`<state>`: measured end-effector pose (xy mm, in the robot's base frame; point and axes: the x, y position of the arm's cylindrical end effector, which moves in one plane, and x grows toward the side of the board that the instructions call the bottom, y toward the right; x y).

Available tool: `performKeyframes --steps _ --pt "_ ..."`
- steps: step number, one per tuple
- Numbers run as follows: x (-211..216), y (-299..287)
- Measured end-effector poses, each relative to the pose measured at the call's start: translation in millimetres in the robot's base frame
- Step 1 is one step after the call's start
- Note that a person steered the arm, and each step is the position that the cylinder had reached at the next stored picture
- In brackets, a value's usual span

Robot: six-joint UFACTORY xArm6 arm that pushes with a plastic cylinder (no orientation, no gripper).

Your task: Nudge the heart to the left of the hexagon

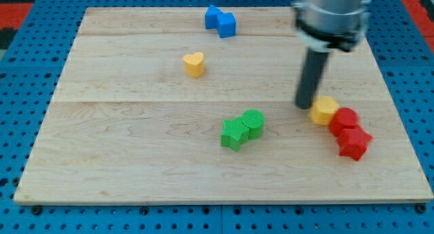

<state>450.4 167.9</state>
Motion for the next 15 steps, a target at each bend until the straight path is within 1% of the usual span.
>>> performKeyframes --steps 1,2,3,4,5,6,7,8,9,10,11,12,13,14,15 --pt "-25.8 -60.5" --pt "-91.4 -99.0" --pt "-110.6 -214.5" --pt "-113.7 -283.6" --pt "-85.6 -304.3" --pt "-83.6 -360.5" --pt "-58.8 -358.8" --pt "-58.5 -251.7" --pt "-45.9 -259.6" --pt "-44.3 -333.7" --pt "-14.2 -252.4" --pt "-33.7 -121.7" --pt "-13.6 -93.8" --pt "14.8 -53.0" --pt "15.5 -55.5"
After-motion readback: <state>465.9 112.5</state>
